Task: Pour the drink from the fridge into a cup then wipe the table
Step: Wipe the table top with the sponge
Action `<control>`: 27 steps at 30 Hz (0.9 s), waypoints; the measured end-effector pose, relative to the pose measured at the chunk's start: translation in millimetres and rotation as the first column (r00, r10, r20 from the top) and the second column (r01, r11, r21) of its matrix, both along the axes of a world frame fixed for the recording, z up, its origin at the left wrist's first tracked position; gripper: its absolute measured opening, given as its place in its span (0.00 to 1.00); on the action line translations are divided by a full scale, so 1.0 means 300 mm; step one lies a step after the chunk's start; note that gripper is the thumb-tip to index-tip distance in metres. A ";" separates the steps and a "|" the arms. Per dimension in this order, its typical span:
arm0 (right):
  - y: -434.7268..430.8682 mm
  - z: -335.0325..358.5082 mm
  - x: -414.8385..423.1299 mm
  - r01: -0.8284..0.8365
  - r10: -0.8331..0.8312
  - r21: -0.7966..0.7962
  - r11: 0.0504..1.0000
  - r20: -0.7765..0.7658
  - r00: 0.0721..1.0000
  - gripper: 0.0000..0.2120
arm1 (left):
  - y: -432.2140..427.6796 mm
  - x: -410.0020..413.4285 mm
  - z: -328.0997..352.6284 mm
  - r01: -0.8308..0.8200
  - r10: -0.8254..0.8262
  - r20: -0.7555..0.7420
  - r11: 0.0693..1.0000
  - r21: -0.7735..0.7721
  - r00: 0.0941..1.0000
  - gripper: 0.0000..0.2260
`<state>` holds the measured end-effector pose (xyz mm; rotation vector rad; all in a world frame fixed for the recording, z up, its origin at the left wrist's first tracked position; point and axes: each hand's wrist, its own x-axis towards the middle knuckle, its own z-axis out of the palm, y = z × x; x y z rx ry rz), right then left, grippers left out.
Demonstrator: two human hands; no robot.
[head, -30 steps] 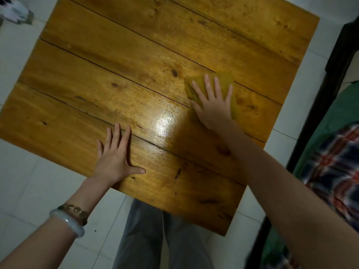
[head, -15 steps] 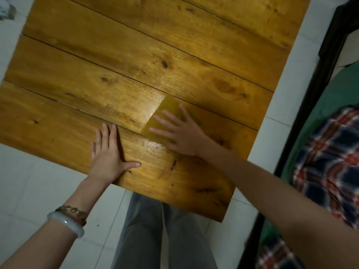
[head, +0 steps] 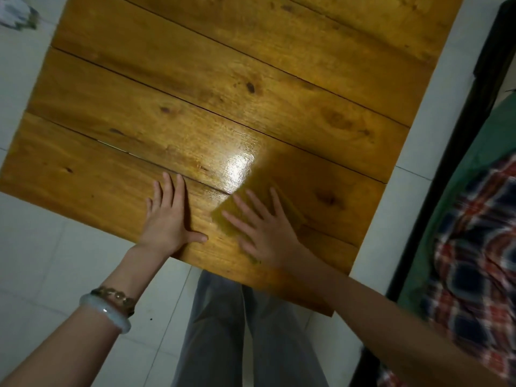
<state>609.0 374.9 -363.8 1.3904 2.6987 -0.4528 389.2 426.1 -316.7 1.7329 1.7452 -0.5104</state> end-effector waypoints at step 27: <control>0.315 0.000 0.198 0.208 -0.220 0.099 0.973 0.133 0.966 0.28 | -0.007 -0.028 0.005 -0.007 0.005 0.040 0.999 0.041 0.999 0.64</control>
